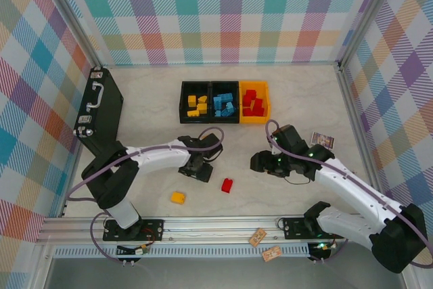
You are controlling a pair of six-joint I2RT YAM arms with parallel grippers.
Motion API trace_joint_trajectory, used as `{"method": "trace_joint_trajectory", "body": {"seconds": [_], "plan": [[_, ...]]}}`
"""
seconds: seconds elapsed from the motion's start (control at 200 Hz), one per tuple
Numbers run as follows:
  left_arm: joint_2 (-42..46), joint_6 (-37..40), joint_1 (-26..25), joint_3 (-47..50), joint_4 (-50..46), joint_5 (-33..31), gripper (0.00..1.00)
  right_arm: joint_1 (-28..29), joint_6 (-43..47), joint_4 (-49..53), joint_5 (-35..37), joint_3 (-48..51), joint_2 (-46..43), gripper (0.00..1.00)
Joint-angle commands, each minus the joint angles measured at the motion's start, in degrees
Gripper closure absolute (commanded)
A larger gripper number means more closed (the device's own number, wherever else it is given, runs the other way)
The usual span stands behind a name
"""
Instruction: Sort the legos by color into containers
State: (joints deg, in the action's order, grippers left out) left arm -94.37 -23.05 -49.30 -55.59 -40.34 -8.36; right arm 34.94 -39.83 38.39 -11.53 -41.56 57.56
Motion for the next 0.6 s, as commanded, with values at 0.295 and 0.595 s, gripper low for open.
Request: {"method": "trace_joint_trajectory", "body": {"seconds": [0.295, 0.595], "plan": [[4.90, 2.16, 0.34, -3.10, -2.03, 3.97, 0.31, -0.02, -0.57, -0.93, -0.25, 0.32, -0.78, 0.41], [0.74, 3.12, 0.34, -2.33, -0.41, 4.51, 0.29, -0.04, 0.01, -1.32, -0.76, -0.51, 1.13, 0.41]]}}
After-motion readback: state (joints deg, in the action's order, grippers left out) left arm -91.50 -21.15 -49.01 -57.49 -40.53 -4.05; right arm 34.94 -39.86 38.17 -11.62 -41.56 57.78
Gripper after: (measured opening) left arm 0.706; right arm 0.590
